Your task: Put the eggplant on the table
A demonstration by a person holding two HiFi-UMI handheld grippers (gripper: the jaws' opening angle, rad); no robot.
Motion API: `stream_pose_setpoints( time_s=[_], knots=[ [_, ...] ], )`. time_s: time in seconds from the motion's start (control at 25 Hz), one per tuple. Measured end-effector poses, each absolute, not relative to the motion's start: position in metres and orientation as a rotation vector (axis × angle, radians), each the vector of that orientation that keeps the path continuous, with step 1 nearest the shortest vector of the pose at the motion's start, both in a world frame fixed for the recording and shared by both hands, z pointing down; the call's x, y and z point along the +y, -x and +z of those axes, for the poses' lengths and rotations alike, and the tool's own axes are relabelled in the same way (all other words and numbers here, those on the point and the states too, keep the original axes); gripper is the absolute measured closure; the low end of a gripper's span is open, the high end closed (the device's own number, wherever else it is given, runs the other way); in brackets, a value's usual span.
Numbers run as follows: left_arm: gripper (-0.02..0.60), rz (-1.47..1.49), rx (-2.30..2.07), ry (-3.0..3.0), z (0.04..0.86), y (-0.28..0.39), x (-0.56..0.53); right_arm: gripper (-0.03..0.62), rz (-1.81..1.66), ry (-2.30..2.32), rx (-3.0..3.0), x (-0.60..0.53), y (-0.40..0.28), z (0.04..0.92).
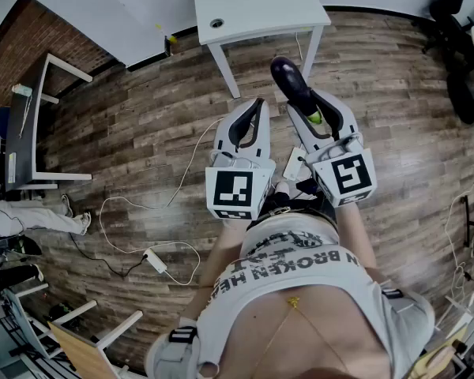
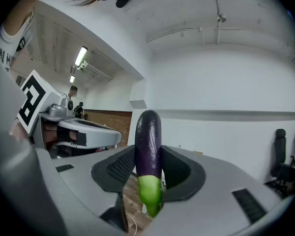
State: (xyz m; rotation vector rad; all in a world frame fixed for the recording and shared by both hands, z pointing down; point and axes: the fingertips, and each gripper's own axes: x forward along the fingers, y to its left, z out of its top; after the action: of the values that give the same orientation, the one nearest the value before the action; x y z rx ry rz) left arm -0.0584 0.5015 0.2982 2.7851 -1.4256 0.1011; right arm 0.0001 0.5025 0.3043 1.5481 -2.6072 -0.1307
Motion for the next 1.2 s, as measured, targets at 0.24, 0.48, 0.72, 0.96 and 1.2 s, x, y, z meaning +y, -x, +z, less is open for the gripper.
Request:
stream_pose_setpoints(
  time_s=[0.24, 0.48, 0.72, 0.96, 1.2],
  knots=[
    [0.583, 0.095, -1.425, -2.773, 0.299, 0.057, 0.505, 0.427, -0.113, -1.614, -2.663, 0.505, -0.013, 0.295],
    [0.583, 0.089, -1.46, -2.731, 0.305, 0.072, 0.5, 0.427, -0.096, -1.572, -2.643, 0.495, -0.013, 0.3],
    [0.583, 0.074, -1.433, -2.724, 0.31, 0.078, 0.475, 0.427, -0.1, -1.544, -2.657, 0.471, -0.002, 0.304],
    [0.583, 0.039, -1.353, -2.76, 0.309, 0.083, 0.422, 0.427, -0.105, -1.582, -2.606, 0.424, 0.008, 0.304],
    [0.583, 0.027, -1.313, -2.79, 0.305, 0.101, 0.353, 0.427, -0.15, -1.596, -2.578, 0.358, 0.03, 0.294]
  ],
)
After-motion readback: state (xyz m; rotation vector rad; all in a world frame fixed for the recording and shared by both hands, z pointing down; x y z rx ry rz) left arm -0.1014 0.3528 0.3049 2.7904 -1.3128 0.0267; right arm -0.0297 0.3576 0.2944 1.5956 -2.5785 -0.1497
